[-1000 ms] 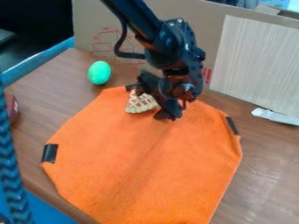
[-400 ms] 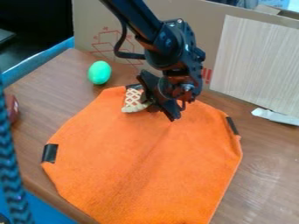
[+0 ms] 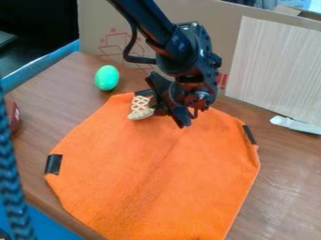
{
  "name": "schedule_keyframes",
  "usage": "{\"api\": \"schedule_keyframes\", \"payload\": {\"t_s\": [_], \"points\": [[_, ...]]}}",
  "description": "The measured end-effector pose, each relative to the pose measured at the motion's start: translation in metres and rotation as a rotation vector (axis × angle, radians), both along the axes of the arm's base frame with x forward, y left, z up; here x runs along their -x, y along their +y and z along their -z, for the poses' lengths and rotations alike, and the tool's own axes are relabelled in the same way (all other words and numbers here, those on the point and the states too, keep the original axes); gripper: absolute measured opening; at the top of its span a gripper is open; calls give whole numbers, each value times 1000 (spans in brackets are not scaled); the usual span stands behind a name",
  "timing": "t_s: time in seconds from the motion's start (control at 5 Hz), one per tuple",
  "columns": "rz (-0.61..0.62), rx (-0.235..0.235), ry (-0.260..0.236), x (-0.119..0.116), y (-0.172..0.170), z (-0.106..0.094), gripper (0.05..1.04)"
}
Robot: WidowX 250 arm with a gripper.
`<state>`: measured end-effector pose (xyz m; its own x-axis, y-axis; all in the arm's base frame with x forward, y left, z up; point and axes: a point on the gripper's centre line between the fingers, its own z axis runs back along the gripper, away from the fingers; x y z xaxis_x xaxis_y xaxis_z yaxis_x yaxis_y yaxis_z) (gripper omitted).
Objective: Remove objects from the cloth
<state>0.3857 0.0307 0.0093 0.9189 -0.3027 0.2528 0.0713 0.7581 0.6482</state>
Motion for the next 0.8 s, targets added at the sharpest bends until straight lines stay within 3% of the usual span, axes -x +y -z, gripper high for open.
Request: {"api": "schedule_keyframes", "payload": {"t_s": [0.4,0.6,0.8], "points": [[3,18,-15,7,-1,-15,102],[31,49,-52,13,1,-34,83],[14,46,-47,20,13,-38,70]]}}
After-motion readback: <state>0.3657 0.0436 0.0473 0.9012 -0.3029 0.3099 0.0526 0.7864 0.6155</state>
